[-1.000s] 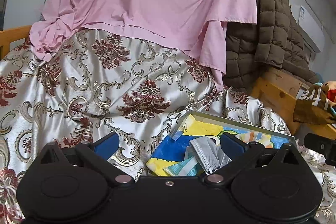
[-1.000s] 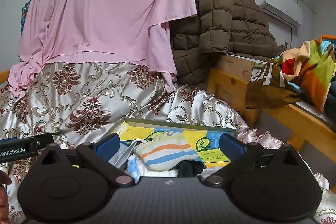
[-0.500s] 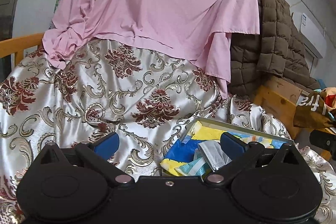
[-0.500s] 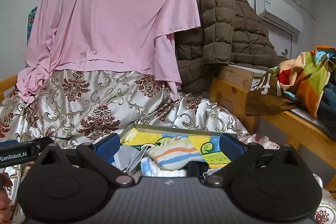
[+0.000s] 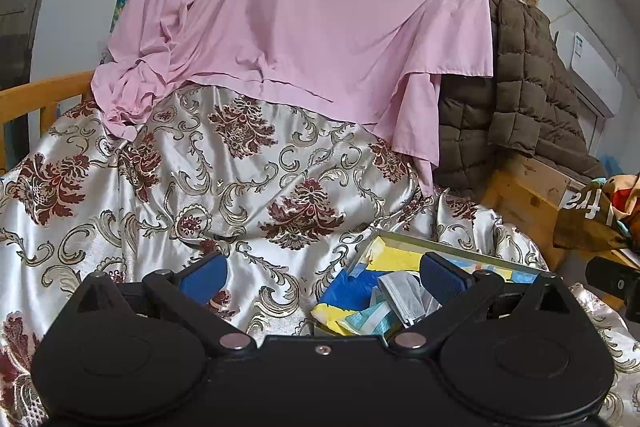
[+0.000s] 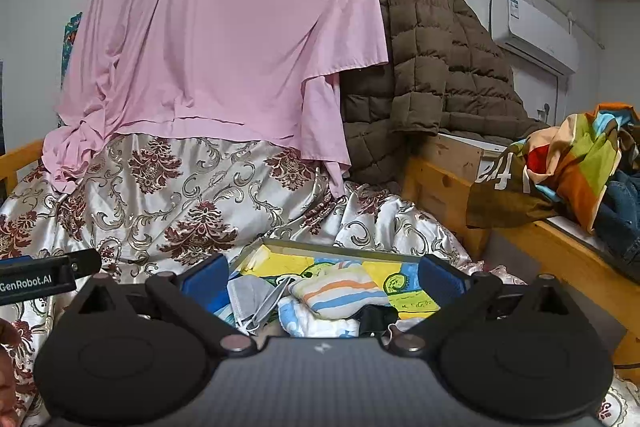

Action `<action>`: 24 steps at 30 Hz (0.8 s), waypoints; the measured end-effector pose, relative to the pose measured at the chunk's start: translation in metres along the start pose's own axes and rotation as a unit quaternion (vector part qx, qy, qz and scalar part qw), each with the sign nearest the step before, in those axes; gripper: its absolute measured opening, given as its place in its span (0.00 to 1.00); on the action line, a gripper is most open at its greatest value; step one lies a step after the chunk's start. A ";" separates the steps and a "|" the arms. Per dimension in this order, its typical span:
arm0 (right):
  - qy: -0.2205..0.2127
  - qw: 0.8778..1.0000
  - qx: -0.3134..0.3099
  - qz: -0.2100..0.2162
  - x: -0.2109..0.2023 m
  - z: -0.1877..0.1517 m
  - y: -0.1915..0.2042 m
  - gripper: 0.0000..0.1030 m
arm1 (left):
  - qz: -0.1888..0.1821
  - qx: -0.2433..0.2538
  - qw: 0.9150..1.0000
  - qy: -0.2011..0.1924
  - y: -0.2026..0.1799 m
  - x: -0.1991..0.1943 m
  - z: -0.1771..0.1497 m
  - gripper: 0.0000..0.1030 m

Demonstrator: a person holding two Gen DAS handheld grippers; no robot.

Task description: Organize soft objects

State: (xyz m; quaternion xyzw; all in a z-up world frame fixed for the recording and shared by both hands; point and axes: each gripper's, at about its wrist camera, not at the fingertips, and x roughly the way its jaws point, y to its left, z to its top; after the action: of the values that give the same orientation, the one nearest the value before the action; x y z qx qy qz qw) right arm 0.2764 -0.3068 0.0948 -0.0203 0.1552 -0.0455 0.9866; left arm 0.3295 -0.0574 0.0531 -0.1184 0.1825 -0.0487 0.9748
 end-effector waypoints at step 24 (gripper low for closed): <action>-0.006 1.000 0.018 0.009 -0.053 -0.029 0.007 1.00 | -0.001 0.015 1.000 -0.003 0.005 -0.058 -0.026 0.99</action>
State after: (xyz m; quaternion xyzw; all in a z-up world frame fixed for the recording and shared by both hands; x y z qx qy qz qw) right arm 0.2175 -0.2950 0.0834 -0.0013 0.1490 -0.0397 0.9880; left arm 0.2659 -0.0502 0.0480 -0.1037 0.1789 -0.0519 0.9770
